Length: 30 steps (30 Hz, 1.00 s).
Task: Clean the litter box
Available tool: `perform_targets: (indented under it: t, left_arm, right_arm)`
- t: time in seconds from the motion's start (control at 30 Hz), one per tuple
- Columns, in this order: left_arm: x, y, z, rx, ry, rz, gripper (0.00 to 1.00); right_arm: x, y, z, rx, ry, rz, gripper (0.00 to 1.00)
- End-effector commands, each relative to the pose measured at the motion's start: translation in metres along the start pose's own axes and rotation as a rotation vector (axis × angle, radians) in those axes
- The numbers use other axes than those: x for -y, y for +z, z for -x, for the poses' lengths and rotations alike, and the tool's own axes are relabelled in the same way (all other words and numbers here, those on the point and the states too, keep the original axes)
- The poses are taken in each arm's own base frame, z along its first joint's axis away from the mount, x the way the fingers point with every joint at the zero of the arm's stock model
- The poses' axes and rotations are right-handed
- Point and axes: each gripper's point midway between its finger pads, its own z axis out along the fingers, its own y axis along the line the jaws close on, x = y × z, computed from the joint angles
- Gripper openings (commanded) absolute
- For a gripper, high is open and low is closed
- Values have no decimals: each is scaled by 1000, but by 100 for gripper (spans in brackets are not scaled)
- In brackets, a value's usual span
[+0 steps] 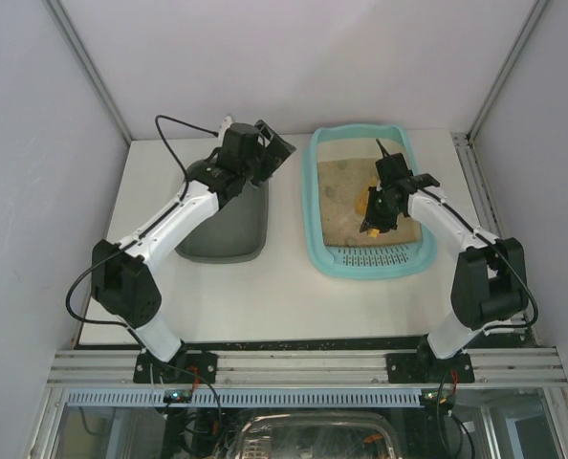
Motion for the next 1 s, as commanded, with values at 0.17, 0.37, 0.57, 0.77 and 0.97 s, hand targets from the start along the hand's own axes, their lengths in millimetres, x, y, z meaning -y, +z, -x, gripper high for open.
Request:
perform_targets:
  t: [0.17, 0.37, 0.57, 0.77, 0.97]
  left_arm:
    - [-3, -4, 29, 159, 5, 20, 100]
    - [-1, 1, 28, 151, 29, 19, 100]
    - [-2, -3, 35, 168, 62, 27, 100]
    - [-5, -2, 36, 157, 91, 41, 100]
    - [-7, -1, 36, 156, 97, 49, 100]
  right_arm:
    - [-25, 19, 28, 30, -69, 88, 0]
    - [-41, 34, 33, 7, -71, 166, 0]
    - [-59, 49, 35, -25, -84, 217, 0]
    - [-76, 55, 33, -50, -105, 260, 0]
    - [-85, 53, 27, -79, -118, 301, 0]
